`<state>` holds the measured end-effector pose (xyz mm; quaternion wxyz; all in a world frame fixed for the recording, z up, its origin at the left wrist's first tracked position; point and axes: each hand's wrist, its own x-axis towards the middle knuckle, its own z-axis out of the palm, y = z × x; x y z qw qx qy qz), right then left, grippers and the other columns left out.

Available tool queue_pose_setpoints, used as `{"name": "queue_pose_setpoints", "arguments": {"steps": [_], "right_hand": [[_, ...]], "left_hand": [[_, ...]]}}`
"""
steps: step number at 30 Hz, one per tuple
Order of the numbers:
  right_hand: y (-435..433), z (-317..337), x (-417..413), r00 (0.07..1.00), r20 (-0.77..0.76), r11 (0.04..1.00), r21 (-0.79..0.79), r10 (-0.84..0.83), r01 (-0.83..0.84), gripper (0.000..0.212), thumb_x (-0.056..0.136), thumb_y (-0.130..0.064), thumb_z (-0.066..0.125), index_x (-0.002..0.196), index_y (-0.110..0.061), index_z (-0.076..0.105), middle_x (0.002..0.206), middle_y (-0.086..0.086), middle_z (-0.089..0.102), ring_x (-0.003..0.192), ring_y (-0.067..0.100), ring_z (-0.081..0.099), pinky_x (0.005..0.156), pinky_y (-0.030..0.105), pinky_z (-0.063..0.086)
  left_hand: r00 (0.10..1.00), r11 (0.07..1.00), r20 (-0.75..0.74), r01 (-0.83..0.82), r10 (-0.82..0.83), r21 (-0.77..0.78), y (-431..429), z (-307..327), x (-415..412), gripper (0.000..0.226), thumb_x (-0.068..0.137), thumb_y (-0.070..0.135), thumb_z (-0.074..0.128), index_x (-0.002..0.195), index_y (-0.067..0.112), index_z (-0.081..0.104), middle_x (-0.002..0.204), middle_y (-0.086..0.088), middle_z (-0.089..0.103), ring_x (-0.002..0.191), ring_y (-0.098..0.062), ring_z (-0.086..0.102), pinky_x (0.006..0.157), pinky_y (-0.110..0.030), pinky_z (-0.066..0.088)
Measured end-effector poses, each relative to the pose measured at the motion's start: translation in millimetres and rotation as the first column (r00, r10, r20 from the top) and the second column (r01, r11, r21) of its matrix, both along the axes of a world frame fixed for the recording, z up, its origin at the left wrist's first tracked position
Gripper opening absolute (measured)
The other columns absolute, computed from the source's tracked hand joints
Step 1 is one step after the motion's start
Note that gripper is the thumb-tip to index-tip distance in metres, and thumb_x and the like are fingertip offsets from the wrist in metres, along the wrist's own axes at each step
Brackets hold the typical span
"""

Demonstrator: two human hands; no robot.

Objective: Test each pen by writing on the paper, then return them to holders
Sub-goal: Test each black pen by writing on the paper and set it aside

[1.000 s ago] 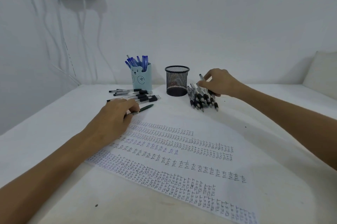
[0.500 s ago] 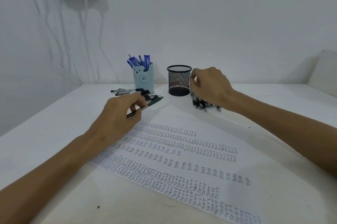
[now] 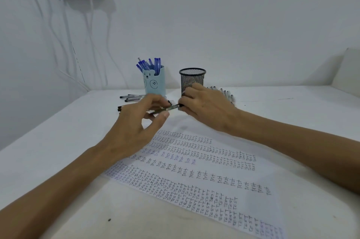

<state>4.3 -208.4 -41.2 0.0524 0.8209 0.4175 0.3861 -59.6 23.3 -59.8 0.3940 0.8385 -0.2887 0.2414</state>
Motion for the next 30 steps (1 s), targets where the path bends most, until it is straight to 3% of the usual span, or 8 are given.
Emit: {"name": "queue_pose_setpoints", "arguments": {"steps": [4, 6, 9, 12, 17, 20, 24, 30], "right_hand": [[-18.9, -4.1, -15.5, 0.962, -0.254, 0.967, 0.202, -0.101, 0.155, 0.025, 0.107, -0.033, 0.045, 0.100, -0.012, 0.057, 0.080, -0.003, 0.060, 0.069, 0.020, 0.051, 0.055, 0.035, 0.041], [-31.5, -9.1, -25.7, 0.897, -0.442, 0.911, 0.378, 0.020, 0.166, 0.020, 0.107, -0.029, 0.046, 0.097, -0.015, 0.056, 0.074, -0.006, 0.063, 0.061, 0.015, 0.056, 0.057, 0.036, 0.046], [-43.3, -11.6, -40.7, 0.674, -0.677, 0.747, 0.604, 0.297, 0.278, 0.016, 0.104, -0.020, 0.054, 0.097, -0.008, 0.062, 0.072, 0.004, 0.071, 0.055, 0.011, 0.062, 0.055, 0.026, 0.052], [-49.1, -12.1, -51.9, 0.485, -0.752, 0.654, 0.644, 0.447, 0.396, 0.015, 0.099, -0.013, 0.061, 0.096, 0.002, 0.063, 0.072, 0.012, 0.073, 0.053, 0.023, 0.061, 0.048, 0.023, 0.046], [-52.8, -10.9, -58.7, 0.283, -0.807, 0.686, 0.589, 0.518, 0.426, 0.024, 0.094, -0.008, 0.065, 0.092, 0.014, 0.060, 0.067, 0.019, 0.067, 0.048, 0.024, 0.049, 0.044, 0.023, 0.037], [-53.9, -10.6, -61.6, 0.303, -0.808, 0.712, 0.588, 0.505, 0.384, 0.014, 0.090, -0.010, 0.066, 0.087, 0.004, 0.065, 0.065, 0.019, 0.067, 0.046, 0.021, 0.049, 0.044, 0.024, 0.040], [-55.4, -13.2, -63.8, 0.390, -0.800, 0.731, 0.587, 0.457, 0.348, 0.014, 0.092, 0.001, 0.060, 0.082, 0.011, 0.061, 0.058, 0.018, 0.065, 0.046, 0.019, 0.047, 0.046, 0.023, 0.039], [-52.8, -15.1, -63.6, 0.410, -0.804, 0.761, 0.567, 0.431, 0.313, 0.024, 0.091, -0.006, 0.064, 0.079, 0.015, 0.062, 0.062, 0.023, 0.066, 0.056, 0.019, 0.059, 0.057, 0.019, 0.045]], "left_hand": [[0.991, 0.992, -0.096, 0.100, -0.092, 0.077, -2.6, -2.3, -7.2, 0.060, 0.095, 0.055, 0.058, 0.147, 0.026, 0.046, 0.140, 0.020, 0.061, 0.126, -0.006, 0.061, 0.097, -0.026, 0.055], [0.980, 0.967, -0.152, 0.157, -0.127, 0.202, -5.1, -0.8, -12.6, 0.060, 0.097, 0.060, 0.057, 0.151, 0.037, 0.042, 0.148, 0.024, 0.053, 0.133, 0.000, 0.054, 0.106, -0.035, 0.053], [0.947, 0.837, -0.219, 0.312, -0.236, 0.449, -12.5, 2.0, -21.6, 0.046, 0.102, 0.055, 0.055, 0.146, 0.045, 0.049, 0.157, 0.030, 0.038, 0.145, 0.006, 0.037, 0.119, -0.039, 0.039], [0.925, 0.743, -0.242, 0.379, -0.292, 0.552, -16.3, 1.4, -25.8, 0.044, 0.103, 0.055, 0.053, 0.147, 0.047, 0.050, 0.160, 0.032, 0.030, 0.149, 0.005, 0.029, 0.121, -0.037, 0.034], [0.925, 0.733, -0.235, 0.380, -0.299, 0.565, -16.3, 0.7, -25.4, 0.044, 0.103, 0.054, 0.056, 0.147, 0.048, 0.051, 0.160, 0.031, 0.031, 0.150, 0.003, 0.029, 0.121, -0.038, 0.034], [0.924, 0.736, -0.234, 0.383, -0.304, 0.558, -16.5, -0.3, -23.7, 0.044, 0.103, 0.052, 0.057, 0.146, 0.047, 0.051, 0.160, 0.029, 0.033, 0.149, 0.002, 0.031, 0.120, -0.039, 0.036], [0.921, 0.740, -0.227, 0.388, -0.315, 0.549, -16.5, -0.7, -22.5, 0.044, 0.103, 0.051, 0.059, 0.146, 0.045, 0.053, 0.160, 0.026, 0.036, 0.149, 0.001, 0.032, 0.119, -0.040, 0.038], [0.919, 0.742, -0.226, 0.394, -0.323, 0.542, -16.0, -0.5, -22.7, 0.044, 0.102, 0.050, 0.060, 0.146, 0.044, 0.054, 0.160, 0.024, 0.037, 0.149, 0.000, 0.034, 0.119, -0.039, 0.038]]}}
